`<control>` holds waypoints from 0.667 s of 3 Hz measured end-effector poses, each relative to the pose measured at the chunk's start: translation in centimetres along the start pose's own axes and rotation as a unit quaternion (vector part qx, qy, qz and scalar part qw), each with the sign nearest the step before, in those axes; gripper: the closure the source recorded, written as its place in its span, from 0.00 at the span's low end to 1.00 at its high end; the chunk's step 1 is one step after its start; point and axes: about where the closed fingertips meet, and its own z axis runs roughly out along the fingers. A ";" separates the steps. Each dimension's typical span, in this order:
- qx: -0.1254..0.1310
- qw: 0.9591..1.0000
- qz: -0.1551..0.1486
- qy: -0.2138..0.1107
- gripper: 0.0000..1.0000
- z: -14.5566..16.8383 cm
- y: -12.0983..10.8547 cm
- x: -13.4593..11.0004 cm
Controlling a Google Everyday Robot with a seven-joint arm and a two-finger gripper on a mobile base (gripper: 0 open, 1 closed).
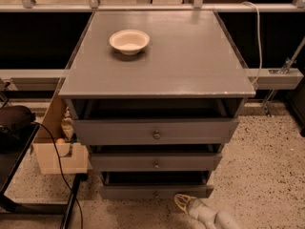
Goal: Close bottom drawer
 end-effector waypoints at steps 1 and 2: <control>0.010 1.000 -0.023 0.004 1.00 0.0 -0.6 -0.3; 0.015 0.999 -0.038 0.006 1.00 0.2 -1.0 -0.6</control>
Offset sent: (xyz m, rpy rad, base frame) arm 0.0148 -0.0042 0.0127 -0.0845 -0.0974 -0.0093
